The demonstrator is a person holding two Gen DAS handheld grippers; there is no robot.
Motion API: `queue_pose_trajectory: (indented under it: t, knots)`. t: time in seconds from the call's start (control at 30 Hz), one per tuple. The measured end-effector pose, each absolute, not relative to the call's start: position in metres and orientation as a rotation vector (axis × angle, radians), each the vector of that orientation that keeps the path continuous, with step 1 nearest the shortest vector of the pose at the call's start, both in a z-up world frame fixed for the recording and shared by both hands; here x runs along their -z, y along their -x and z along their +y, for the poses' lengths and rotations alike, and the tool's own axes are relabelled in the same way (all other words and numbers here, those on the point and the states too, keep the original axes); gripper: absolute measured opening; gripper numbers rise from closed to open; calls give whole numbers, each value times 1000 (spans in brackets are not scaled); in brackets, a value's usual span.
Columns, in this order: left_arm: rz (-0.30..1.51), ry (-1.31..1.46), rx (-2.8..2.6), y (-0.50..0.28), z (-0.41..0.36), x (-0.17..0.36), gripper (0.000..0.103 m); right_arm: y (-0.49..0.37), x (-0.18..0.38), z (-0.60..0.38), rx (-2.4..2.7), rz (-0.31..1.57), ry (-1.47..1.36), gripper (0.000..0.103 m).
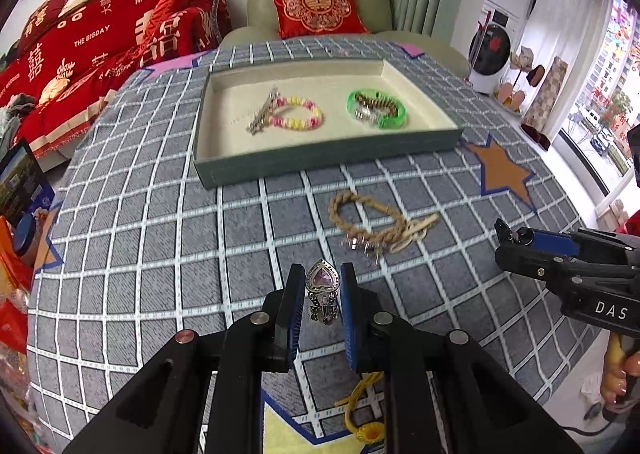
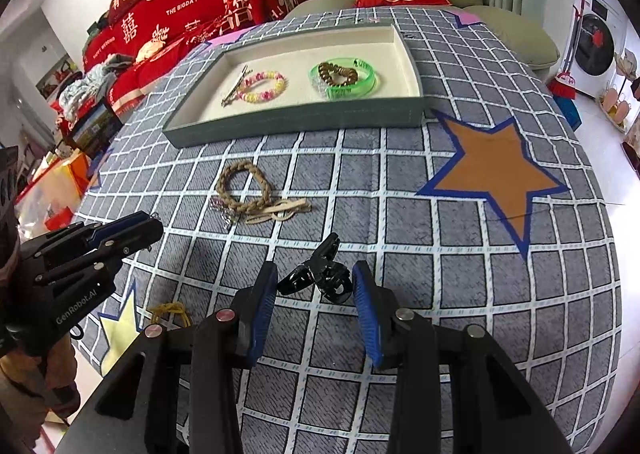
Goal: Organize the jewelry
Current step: 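Grasp the pink-gem silver ring with left tool while right tool grasps black clip, then carry the ring and the black clip over the tray with both tools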
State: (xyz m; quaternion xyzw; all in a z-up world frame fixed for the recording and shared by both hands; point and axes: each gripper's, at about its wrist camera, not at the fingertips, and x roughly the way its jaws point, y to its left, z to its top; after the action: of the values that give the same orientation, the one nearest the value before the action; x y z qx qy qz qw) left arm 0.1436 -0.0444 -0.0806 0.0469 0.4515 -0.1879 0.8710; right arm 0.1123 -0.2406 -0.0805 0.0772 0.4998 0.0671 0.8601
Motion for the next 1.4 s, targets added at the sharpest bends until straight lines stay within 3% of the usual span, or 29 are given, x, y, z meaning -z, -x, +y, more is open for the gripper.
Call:
queue_pose_trajectory:
  t: [0.83, 1.4]
  knots:
    - [881, -39, 363, -191, -41, 41, 29, -166, 22, -270, -147, 949, -205, 42]
    - [859, -12, 308, -269, -49, 32, 29, -255, -1, -266, -176, 912, -214, 42]
